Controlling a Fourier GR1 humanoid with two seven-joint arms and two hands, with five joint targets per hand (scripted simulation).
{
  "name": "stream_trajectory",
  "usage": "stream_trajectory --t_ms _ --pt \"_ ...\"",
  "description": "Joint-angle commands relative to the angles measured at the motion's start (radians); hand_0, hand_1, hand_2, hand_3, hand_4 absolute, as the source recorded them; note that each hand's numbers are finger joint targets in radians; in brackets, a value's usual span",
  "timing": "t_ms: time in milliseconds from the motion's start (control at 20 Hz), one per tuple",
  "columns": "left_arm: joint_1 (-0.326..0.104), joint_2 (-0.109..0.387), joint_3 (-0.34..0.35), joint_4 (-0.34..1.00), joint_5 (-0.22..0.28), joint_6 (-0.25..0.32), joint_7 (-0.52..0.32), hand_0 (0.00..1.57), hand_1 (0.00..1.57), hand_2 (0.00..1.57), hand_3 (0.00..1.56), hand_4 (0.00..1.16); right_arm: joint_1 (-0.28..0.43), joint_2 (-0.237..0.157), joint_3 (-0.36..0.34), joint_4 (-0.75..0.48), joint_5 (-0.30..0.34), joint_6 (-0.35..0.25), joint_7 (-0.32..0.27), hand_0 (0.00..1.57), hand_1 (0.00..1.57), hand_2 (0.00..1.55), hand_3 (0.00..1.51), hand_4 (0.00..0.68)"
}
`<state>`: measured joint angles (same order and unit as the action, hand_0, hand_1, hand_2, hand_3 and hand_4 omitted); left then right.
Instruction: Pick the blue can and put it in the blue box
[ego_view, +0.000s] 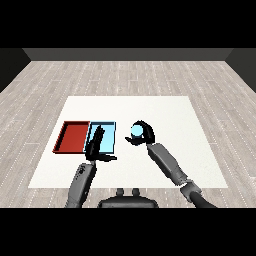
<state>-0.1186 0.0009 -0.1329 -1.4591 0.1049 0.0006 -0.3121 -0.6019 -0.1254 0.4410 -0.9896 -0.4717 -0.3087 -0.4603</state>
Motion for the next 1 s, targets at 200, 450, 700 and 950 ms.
stream_trajectory --t_ms 200,450,700,950 --pt "-0.06 -0.001 -0.102 0.035 0.036 0.065 0.017 0.0 0.0 0.0 0.0 0.0 0.091 0.009 -0.061 -0.165 0.108 0.025 0.089 1.43 1.43 1.43 1.41 0.654" --pt "-0.107 -0.001 -0.173 0.127 0.037 0.172 -0.02 0.0 0.0 0.0 0.0 0.0 0.039 0.044 -0.11 -0.174 0.156 0.045 0.149 1.42 1.42 1.44 1.41 0.661" --pt "-0.214 -0.001 -0.161 0.257 0.105 0.17 -0.006 0.0 0.0 0.0 0.0 0.0 0.109 0.07 -0.112 -0.157 0.219 0.095 0.081 1.42 1.42 1.45 1.41 0.658" --pt "-0.282 -0.001 -0.24 0.467 0.171 0.206 -0.161 0.0 0.0 0.0 0.0 0.0 0.074 0.083 -0.134 -0.223 0.252 0.089 0.173 1.4 1.4 1.44 1.4 0.668"
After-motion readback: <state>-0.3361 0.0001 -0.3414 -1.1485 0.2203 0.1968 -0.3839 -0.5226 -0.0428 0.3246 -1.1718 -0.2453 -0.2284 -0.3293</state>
